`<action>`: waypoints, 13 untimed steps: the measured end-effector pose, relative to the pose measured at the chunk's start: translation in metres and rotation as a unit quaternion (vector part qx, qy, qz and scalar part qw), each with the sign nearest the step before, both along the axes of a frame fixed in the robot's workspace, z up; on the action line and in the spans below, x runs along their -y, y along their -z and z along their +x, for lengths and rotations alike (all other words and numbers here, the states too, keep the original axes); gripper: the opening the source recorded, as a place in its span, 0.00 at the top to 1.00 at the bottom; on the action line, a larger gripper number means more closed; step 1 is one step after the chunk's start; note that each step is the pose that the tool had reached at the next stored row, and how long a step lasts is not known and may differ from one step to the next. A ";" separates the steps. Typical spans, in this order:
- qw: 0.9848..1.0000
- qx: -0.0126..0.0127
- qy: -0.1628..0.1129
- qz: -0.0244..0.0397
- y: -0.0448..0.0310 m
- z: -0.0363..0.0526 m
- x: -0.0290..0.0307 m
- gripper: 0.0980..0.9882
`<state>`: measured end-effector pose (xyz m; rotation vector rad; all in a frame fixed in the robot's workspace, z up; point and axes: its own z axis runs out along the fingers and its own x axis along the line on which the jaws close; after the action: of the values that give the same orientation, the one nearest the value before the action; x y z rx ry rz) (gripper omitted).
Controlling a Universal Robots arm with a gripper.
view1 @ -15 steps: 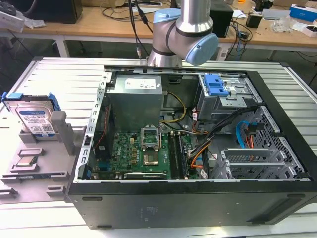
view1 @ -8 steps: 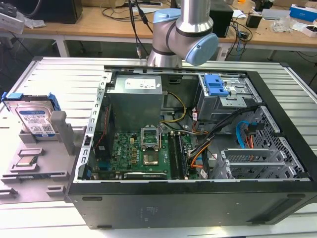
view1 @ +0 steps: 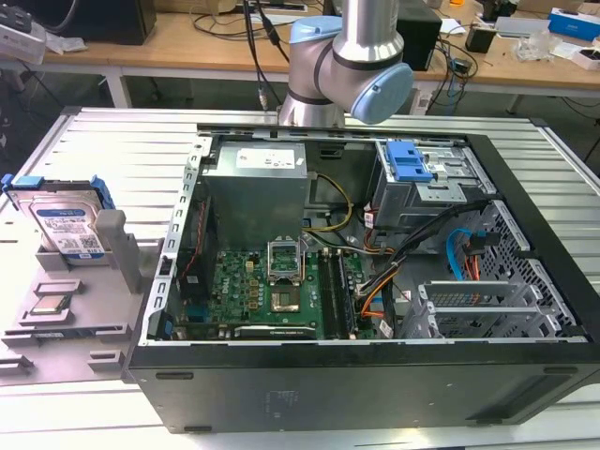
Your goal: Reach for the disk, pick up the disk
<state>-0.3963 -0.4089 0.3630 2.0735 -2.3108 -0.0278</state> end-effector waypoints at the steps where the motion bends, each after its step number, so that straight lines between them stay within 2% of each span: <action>1: 1.000 0.000 0.000 0.000 0.0000 0.0000 0.0000 0.64; 2: 1.000 0.000 0.000 0.000 0.0000 0.0000 0.0000 0.57; 5: 1.000 0.000 0.000 0.000 0.0000 0.0000 -0.0026 0.57; 7: 1.000 0.000 0.000 0.000 0.0000 0.0000 -0.0090 0.57; 9: 1.000 0.000 0.000 -0.001 0.0000 0.0000 -0.0184 0.57; 13: 1.000 0.000 0.000 -0.001 0.0000 0.0000 -0.0286 0.57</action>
<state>-0.3963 -0.3804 0.3631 2.0725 -2.3092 -0.0248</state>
